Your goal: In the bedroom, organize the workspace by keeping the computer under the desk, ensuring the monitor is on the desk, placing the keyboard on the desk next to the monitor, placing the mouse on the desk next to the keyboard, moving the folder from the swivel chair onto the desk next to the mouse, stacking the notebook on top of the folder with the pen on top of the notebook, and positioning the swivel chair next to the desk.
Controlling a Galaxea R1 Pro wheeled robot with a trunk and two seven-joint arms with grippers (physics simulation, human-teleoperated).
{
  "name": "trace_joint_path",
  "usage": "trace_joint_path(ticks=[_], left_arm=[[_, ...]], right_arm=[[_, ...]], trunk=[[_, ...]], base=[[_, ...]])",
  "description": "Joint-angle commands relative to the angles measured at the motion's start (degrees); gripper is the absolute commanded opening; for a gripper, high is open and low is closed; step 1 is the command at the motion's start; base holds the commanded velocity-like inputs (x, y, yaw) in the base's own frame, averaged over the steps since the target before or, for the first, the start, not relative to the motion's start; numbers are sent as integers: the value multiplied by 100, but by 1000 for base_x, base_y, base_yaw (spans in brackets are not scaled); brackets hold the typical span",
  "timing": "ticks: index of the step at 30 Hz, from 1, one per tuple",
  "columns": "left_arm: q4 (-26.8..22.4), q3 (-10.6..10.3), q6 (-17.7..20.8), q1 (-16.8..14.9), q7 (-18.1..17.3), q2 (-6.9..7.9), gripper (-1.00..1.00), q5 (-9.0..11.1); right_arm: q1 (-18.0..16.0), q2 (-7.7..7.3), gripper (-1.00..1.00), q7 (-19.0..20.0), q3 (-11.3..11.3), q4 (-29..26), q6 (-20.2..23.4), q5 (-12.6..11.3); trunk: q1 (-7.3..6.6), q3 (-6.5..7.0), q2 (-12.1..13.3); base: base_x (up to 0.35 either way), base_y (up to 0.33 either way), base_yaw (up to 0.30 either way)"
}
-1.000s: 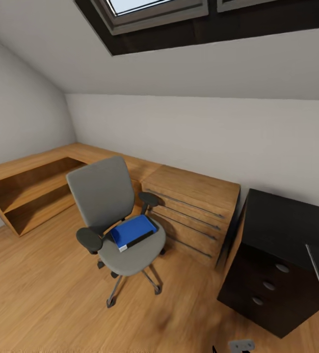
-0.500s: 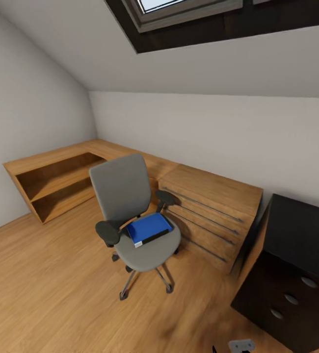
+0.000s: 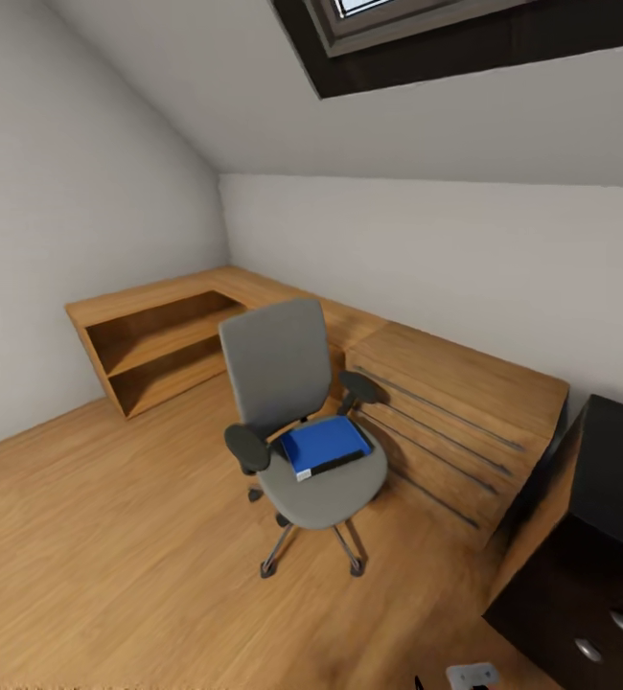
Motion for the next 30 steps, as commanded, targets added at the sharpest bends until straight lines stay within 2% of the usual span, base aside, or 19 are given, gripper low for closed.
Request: trace_joint_path(ticks=[1, 7, 14, 27, 30], left_arm=[[10, -40, -20, -6, -27, 3, 100, 60], [10, -40, -21, -6, -27, 3, 100, 54], [10, -40, -21, -6, -27, 3, 100, 51], [10, -40, -28, -6, -30, 3, 100, 43], [10, -40, -30, -6, -28, 9, 100, 45]], right_arm=[[-5, 2, 100, -16, 50, 12, -24, -35], [-5, 2, 100, -16, 50, 12, -24, -35], [-5, -3, 100, -13, 45, 12, -23, -35], [-5, -7, 100, -16, 48, -9, -20, -39], [-11, -12, 100, -52, 12, -375, 67, -95]], trunk=[[2, -9, -3], [2, -28, -3], [2, -32, -3], [2, -33, -3], [2, -33, -3]], base=[[169, 156, 246], [227, 190, 212], [220, 143, 44], [23, 10, 2], [0, 0, 0]])
